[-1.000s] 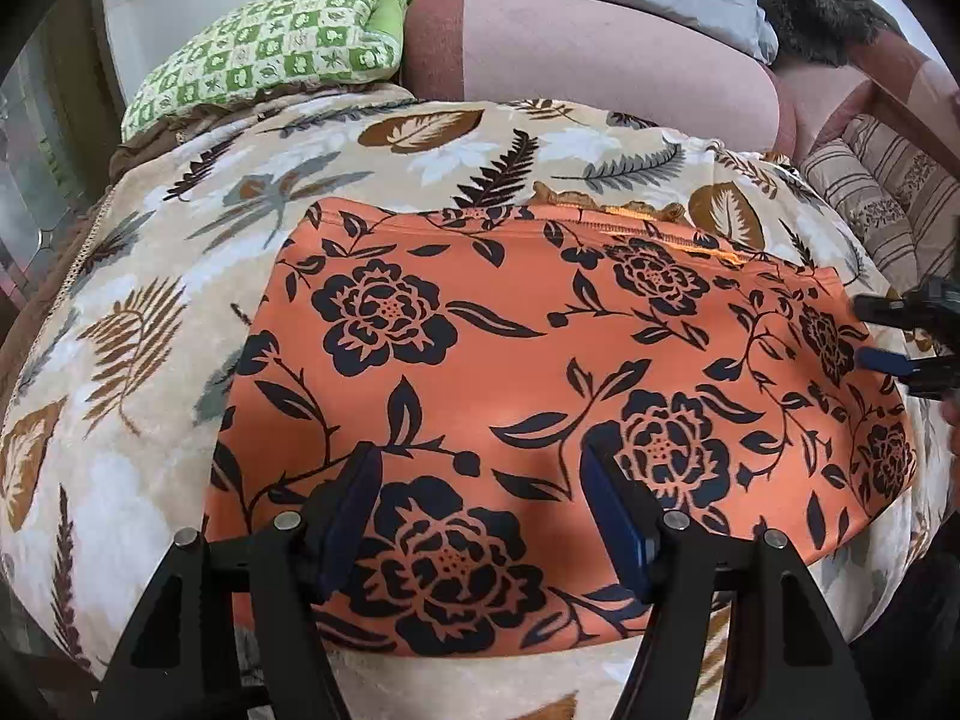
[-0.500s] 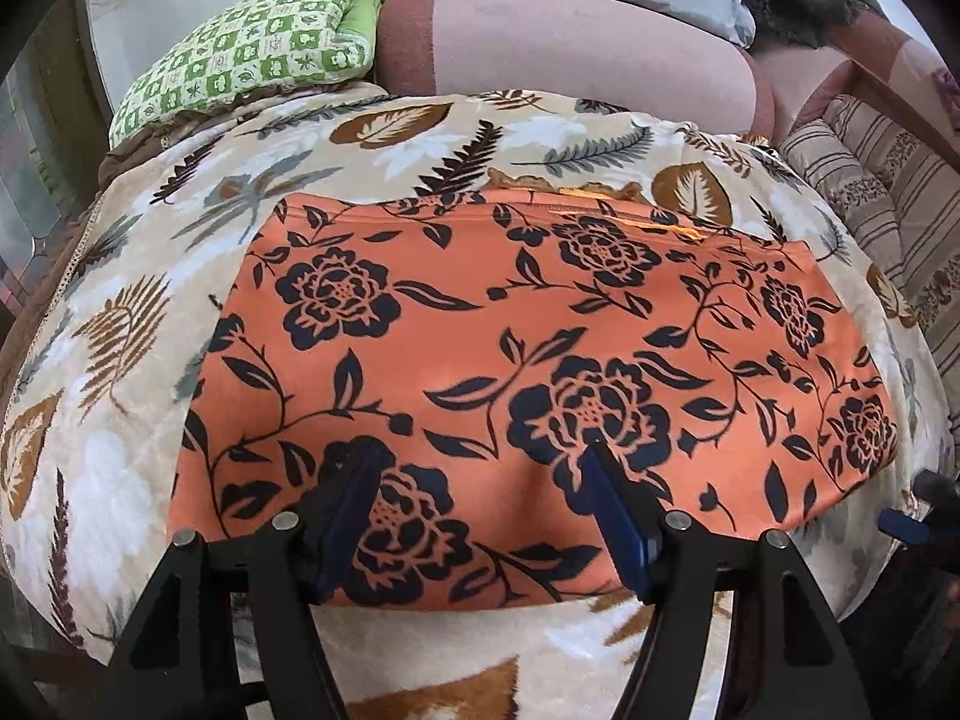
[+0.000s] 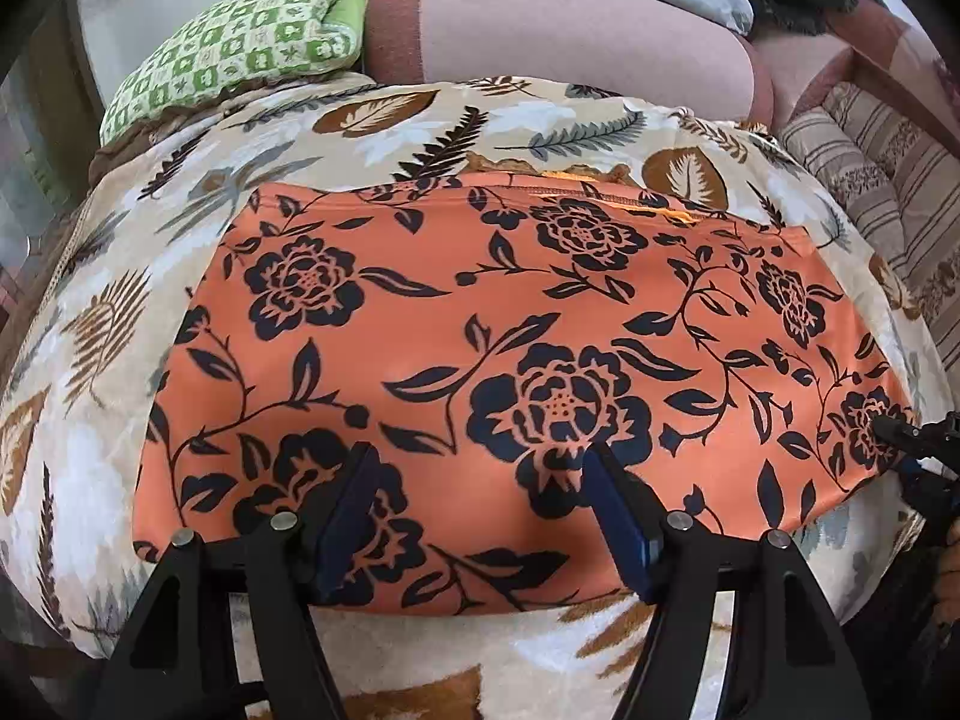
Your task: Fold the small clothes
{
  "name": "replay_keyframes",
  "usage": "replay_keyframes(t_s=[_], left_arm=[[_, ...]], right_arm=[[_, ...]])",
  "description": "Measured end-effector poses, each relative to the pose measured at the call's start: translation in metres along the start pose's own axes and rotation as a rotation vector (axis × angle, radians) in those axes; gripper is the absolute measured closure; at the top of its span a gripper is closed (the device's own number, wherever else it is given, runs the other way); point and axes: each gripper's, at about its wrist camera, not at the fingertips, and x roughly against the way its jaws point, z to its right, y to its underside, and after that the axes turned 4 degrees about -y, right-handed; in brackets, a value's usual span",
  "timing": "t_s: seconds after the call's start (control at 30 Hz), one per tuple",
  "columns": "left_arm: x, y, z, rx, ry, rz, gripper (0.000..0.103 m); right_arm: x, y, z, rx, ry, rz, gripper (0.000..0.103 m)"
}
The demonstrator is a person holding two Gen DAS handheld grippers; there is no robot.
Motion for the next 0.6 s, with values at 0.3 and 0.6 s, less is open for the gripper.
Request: replay_keyframes(t_s=[0.3, 0.6], left_arm=[[-0.028, 0.005, 0.004, -0.028, -0.05, -0.019, 0.026], [-0.028, 0.008, 0.002, -0.031, -0.037, 0.014, 0.022]], right_arm=[[0.018, 0.001, -0.007, 0.094, 0.112, 0.044, 0.022], [-0.003, -0.091, -0.058, 0.261, 0.021, 0.036, 0.015]])
